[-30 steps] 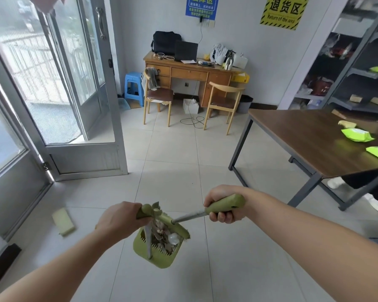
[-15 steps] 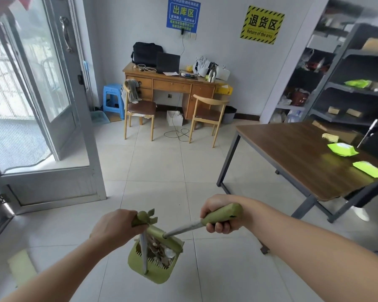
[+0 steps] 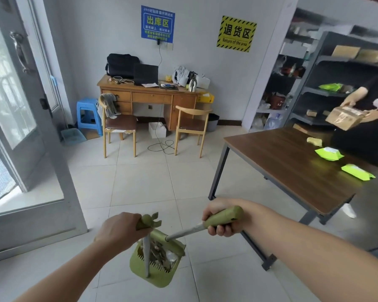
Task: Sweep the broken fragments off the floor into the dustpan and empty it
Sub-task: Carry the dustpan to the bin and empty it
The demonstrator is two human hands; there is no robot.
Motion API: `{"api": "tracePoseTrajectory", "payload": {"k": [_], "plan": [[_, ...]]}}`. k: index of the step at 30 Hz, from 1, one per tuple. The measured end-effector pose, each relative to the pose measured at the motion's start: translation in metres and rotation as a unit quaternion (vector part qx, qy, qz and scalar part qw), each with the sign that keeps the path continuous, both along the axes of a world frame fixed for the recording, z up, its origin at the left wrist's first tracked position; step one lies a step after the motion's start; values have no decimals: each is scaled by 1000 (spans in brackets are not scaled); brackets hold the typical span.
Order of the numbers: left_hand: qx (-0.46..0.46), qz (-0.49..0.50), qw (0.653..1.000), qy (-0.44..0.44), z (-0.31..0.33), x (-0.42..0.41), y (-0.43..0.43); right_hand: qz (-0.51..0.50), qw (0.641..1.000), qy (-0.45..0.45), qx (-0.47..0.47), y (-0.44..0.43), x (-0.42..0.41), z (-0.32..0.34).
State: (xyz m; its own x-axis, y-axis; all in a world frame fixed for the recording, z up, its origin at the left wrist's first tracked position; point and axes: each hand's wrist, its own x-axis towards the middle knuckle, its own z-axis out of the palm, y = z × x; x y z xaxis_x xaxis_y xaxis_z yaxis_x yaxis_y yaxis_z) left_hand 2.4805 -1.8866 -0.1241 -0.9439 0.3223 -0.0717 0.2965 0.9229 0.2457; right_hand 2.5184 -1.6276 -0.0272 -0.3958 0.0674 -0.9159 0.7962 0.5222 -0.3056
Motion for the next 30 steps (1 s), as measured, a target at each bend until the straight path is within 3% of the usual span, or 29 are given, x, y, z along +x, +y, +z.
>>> {"api": "tracePoseTrajectory", "payload": {"k": [30], "plan": [[-8,44,999,-15,6,-253,132,17,1000,-5,-4,134,-269,-10]]}}
